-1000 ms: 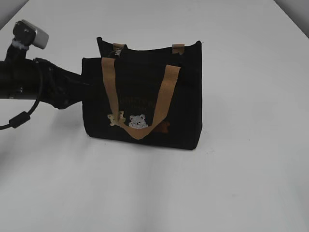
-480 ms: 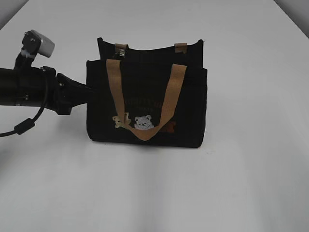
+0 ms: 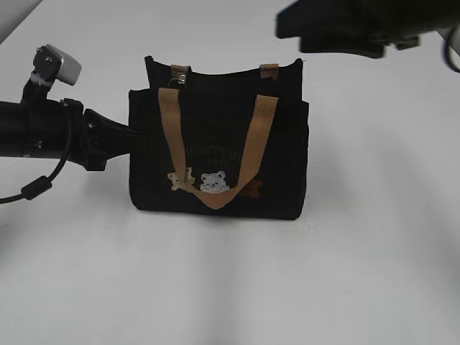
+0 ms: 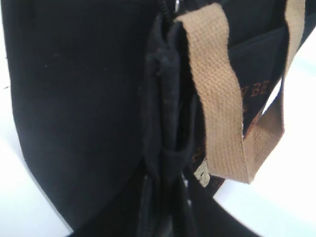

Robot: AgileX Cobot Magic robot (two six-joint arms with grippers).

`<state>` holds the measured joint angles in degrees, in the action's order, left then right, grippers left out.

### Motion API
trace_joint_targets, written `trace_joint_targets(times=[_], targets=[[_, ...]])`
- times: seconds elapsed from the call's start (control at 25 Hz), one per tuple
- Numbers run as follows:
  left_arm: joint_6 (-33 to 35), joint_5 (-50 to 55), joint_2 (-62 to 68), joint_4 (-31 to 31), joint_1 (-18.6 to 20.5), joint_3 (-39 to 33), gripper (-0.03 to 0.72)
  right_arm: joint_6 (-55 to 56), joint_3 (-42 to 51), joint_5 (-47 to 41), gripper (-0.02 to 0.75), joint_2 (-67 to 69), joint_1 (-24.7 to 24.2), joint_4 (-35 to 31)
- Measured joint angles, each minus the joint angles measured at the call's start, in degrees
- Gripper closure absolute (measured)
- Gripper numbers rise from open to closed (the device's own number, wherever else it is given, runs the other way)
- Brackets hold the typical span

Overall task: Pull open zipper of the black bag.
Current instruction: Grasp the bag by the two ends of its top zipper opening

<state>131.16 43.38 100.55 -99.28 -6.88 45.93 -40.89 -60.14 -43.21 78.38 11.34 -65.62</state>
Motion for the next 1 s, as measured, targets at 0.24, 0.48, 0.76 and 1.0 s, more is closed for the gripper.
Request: trace_joint_targets(times=[0.24,0.48,0.76,1.0], targets=[[0.0,0.0,0.0,0.0,0.0,0.0,0.626,10.5,-16.9,-0.6,0.366,18.1,8.2,-0.7],[0.0,0.1,0.0,0.0,0.0,0.0,0.626,19.3,-23.8,-1.8,0.366,27.5,11.3,-0.5],[0.0,0.2,0.0,0.0,0.0,0.0,0.626,2.1,-28.3,-0.3,0.366,30.8,13.2,12.4],[0.0,0.2,0.0,0.0,0.0,0.0,0.626,-19.1,-29.7,8.1,0.366,30.8,18.2,24.1]])
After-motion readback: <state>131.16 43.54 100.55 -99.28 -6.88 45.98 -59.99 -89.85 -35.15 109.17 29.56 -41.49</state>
